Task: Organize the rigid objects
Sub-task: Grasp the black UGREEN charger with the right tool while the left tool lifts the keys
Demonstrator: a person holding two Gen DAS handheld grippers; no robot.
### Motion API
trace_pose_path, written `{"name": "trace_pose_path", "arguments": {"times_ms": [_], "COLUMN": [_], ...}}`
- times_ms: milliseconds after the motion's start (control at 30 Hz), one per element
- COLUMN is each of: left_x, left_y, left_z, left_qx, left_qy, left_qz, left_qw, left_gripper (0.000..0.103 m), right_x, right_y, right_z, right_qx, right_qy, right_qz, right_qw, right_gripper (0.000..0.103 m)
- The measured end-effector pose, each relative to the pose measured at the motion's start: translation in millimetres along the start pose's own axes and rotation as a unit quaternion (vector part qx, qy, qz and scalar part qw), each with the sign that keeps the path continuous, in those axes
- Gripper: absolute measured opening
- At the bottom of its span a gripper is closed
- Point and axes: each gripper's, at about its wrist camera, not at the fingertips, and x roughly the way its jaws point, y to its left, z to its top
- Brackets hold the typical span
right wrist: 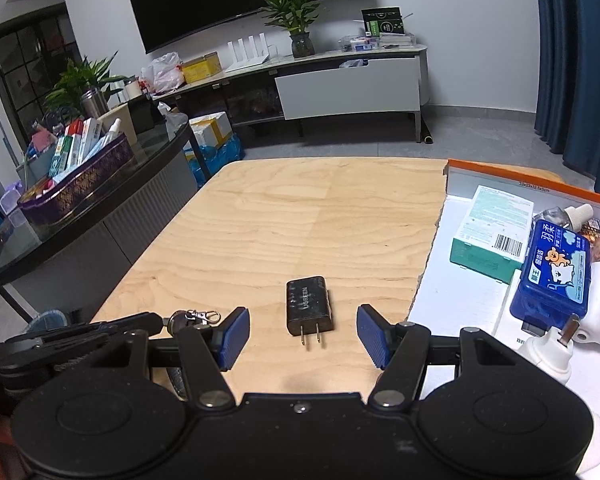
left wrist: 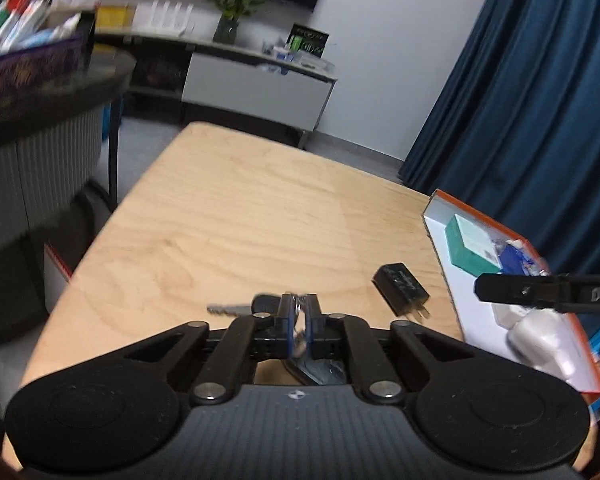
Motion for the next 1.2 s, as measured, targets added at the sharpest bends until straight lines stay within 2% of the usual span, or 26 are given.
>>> {"name": "trace_pose_path", "arguments": {"times_ms": [33, 67, 100, 133, 167, 200, 267, 333, 400, 500, 633, 667, 767, 800, 833, 900, 967, 1067, 1200], "left_x": [-2, -3, -3, -2, 0, 2, 10, 19, 24, 17, 5, 4, 8, 12, 14, 16, 15, 8, 0], "left_y": [-1, -2, -5, -11, -17, -26, -41, -51, -51, -38, -14, -10, -14, -18, -21, -20, -15, -5, -9], "left_z": [-2, -4, -7, -10, -13, -16, -17, -20, -23, -22, -18, -17, -18, -18, -18, -16, -16, -14, -8], "left_qx": [-0.005, -0.012, -0.020, -0.025, -0.024, -0.018, -0.005, 0.018, 0.037, 0.056, 0.025, 0.020, 0.038, 0.053, 0.065, 0.062, 0.046, 0.007, 0.004], "left_qy": [0.002, 0.006, 0.011, 0.015, 0.016, 0.012, 0.015, 0.017, 0.027, 0.023, 0.020, 0.020, 0.015, 0.012, 0.009, 0.004, -0.002, -0.018, -0.046], "left_qz": [0.004, 0.007, 0.010, 0.016, 0.026, 0.032, 0.053, 0.072, 0.095, 0.109, 0.123, 0.122, 0.122, 0.123, 0.128, 0.127, 0.124, 0.100, 0.075], "left_qw": [1.0000, 0.9999, 0.9997, 0.9994, 0.9992, 0.9992, 0.9985, 0.9971, 0.9945, 0.9922, 0.9919, 0.9922, 0.9917, 0.9909, 0.9896, 0.9900, 0.9912, 0.9948, 0.9961], "left_gripper": [0.013, 0.025, 0.046, 0.059, 0.080, 0.085, 0.088, 0.087, 0.073, 0.062, 0.060, 0.064, 0.063, 0.049, 0.045, 0.037, 0.036, 0.036, 0.036], "right_x": [0, -1, 0, 0, 0, 0, 0, -2, -4, -9, -10, -9, -4, -3, -1, 4, 11, 22, 40], "right_y": [0, 0, -1, -2, -2, -3, -3, -3, -3, -7, -13, -13, -9, -7, -5, -1, 0, 0, 3], "right_z": [0, 0, 0, 1, 1, 1, 1, 0, 0, 1, 2, 2, 1, 0, -1, -2, -3, -3, -2], "right_qx": [-0.002, -0.002, -0.001, 0.001, 0.003, 0.003, 0.003, 0.002, 0.000, 0.001, 0.012, 0.013, 0.011, 0.008, 0.004, -0.002, 0.000, 0.012, 0.011], "right_qy": [-0.001, -0.001, -0.002, -0.003, -0.003, -0.004, -0.006, -0.008, -0.010, -0.018, -0.020, -0.019, -0.013, -0.010, -0.007, 0.001, 0.010, 0.025, 0.044], "right_qz": [0.000, 0.000, 0.000, 0.002, 0.002, 0.002, 0.005, 0.007, 0.007, 0.005, 0.006, 0.007, 0.010, 0.010, 0.010, 0.006, -0.001, -0.001, -0.015], "right_qw": [1.000, 1.000, 1.000, 1.000, 1.000, 1.000, 1.000, 1.000, 1.000, 1.000, 1.000, 1.000, 1.000, 1.000, 1.000, 1.000, 1.000, 1.000, 0.999], "right_gripper": [0.072, 0.072, 0.072, 0.072, 0.072, 0.072, 0.072, 0.072, 0.072, 0.072, 0.072, 0.072, 0.072, 0.072, 0.072, 0.072, 0.072, 0.072, 0.072]}}
